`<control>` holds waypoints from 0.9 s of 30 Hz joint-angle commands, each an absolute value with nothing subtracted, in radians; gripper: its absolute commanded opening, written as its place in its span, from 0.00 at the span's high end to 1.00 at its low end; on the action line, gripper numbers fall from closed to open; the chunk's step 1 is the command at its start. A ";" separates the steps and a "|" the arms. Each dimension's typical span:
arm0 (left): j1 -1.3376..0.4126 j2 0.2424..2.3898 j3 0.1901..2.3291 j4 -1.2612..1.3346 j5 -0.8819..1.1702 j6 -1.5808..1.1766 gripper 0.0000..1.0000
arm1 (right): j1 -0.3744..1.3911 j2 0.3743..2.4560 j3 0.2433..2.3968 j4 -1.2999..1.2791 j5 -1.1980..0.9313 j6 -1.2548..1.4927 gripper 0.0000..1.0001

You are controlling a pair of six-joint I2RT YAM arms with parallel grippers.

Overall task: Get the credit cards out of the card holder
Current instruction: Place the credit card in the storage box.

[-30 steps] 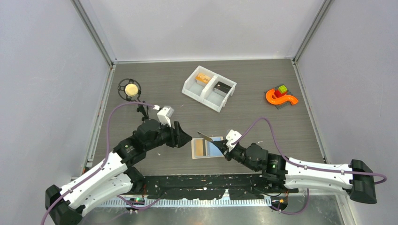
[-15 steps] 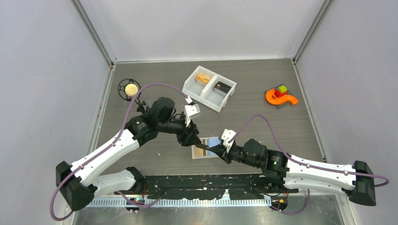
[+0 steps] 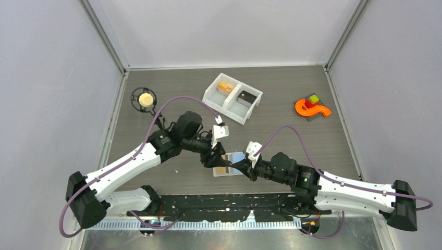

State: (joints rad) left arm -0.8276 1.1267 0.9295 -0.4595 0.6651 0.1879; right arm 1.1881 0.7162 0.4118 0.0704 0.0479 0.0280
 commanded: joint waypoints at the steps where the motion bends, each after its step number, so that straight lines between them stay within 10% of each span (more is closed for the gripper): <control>1: -0.837 1.141 0.930 -0.419 0.674 0.237 0.47 | 1.178 0.727 0.468 0.077 0.017 0.038 0.95; 5: -0.849 1.172 0.939 -0.410 0.672 0.249 0.56 | 1.171 0.738 0.476 0.080 0.015 0.040 0.95; 11: -0.850 1.149 0.901 -0.363 0.651 0.228 1.00 | 1.144 0.729 0.486 0.074 0.017 0.080 0.95; 19: -0.790 1.024 0.770 -0.044 0.471 -0.124 1.00 | 1.050 0.682 0.491 0.061 0.054 0.109 0.52; 27: -0.778 0.926 0.581 0.407 0.094 -0.616 1.00 | 0.970 0.629 0.452 0.199 0.165 0.321 0.47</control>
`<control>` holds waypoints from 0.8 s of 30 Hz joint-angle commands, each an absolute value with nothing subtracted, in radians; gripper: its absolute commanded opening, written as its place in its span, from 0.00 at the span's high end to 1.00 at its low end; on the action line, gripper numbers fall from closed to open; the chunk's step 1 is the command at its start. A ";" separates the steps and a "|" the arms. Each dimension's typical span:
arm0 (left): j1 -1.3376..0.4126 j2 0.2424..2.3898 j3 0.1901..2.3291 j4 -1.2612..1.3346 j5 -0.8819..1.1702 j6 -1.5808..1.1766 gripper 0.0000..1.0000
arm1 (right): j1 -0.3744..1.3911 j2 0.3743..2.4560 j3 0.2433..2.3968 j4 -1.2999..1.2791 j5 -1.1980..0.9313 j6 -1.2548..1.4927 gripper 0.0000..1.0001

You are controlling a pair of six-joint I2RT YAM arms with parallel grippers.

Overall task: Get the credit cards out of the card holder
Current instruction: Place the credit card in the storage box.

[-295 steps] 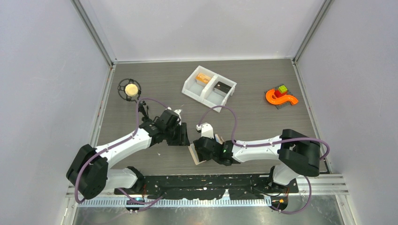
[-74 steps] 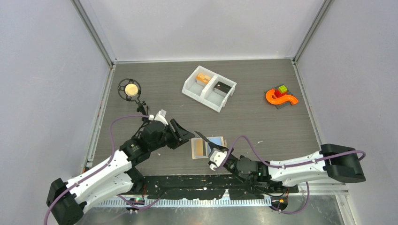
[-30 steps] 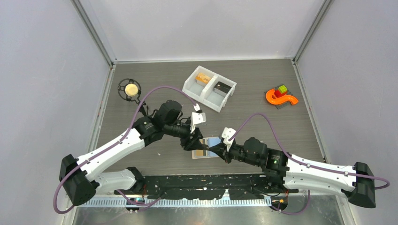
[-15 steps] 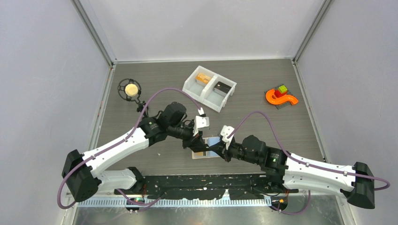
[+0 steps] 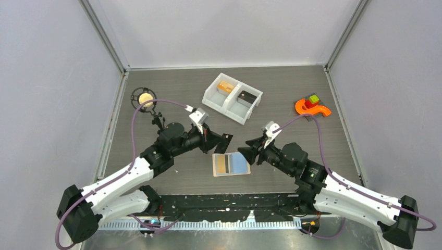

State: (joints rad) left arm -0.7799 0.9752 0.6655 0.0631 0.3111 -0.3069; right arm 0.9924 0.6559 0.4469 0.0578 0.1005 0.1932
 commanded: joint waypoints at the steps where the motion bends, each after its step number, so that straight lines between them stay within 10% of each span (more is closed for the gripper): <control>1: -0.778 0.921 0.563 0.452 0.065 -0.666 1.00 | 0.965 0.618 0.429 0.227 0.165 0.360 0.47; 24: -0.822 1.096 0.326 1.229 -0.439 -1.313 1.00 | 0.946 0.926 0.317 0.969 0.381 0.681 0.49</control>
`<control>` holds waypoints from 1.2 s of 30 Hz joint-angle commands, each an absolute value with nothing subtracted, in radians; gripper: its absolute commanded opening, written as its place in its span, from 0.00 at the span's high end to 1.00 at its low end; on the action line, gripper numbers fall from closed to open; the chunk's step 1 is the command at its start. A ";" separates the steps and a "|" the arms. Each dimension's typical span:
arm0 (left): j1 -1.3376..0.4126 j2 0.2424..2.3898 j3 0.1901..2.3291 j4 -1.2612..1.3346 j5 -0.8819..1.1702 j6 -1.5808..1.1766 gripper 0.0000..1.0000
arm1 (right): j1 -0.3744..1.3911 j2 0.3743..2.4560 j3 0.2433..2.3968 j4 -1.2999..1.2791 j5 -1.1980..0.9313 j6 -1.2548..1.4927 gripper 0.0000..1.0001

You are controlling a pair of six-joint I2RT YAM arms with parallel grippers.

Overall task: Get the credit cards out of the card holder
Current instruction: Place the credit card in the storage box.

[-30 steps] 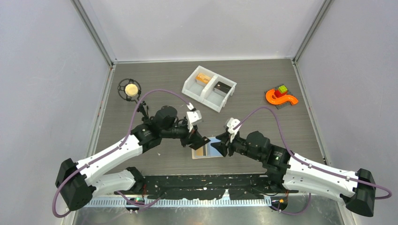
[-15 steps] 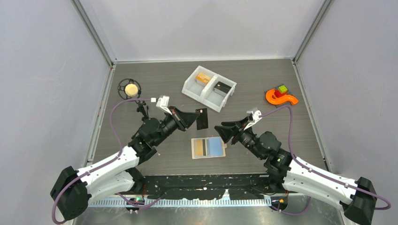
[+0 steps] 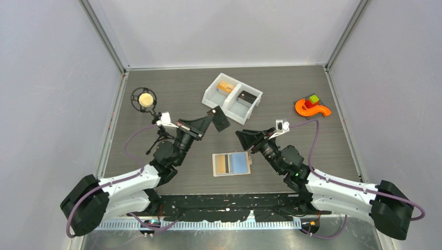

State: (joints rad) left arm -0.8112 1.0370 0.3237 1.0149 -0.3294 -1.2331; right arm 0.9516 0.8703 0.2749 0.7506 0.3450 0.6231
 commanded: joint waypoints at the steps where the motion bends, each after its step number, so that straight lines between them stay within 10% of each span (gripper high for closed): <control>1: -0.822 1.118 0.328 1.264 -0.440 -1.326 1.00 | 0.946 0.954 0.323 1.007 0.371 0.670 0.49; 36: -0.833 1.248 0.296 1.405 -0.491 -1.506 1.00 | 0.945 1.254 0.427 1.333 0.235 0.589 0.51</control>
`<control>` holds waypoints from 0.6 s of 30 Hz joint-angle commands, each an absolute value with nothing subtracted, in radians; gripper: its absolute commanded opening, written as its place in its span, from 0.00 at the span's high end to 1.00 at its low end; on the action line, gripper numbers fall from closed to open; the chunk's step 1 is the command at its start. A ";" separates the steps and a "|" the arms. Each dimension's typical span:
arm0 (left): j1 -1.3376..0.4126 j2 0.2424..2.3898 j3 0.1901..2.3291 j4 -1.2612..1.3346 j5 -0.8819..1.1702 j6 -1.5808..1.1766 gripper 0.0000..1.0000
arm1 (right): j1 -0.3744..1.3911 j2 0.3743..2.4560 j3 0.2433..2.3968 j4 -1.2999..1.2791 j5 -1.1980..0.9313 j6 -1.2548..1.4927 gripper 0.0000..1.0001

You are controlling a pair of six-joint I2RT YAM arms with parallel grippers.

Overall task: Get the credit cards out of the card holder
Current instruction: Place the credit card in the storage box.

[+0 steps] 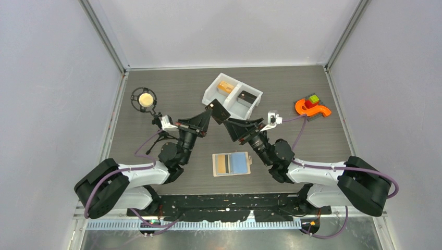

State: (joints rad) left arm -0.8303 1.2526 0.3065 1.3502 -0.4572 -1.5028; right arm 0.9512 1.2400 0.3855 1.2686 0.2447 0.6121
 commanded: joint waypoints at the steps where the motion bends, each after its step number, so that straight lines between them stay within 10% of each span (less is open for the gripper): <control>1: -0.833 1.249 0.296 1.405 -0.489 -1.507 1.00 | 0.945 1.258 0.429 1.329 0.236 0.588 0.51; 8: -0.833 1.253 0.302 1.405 -0.464 -1.502 1.00 | 0.942 1.284 0.432 1.358 0.225 0.582 0.93; 18: -0.833 1.241 0.279 1.405 -0.423 -1.462 0.59 | 0.884 1.237 0.399 1.334 0.184 0.623 0.95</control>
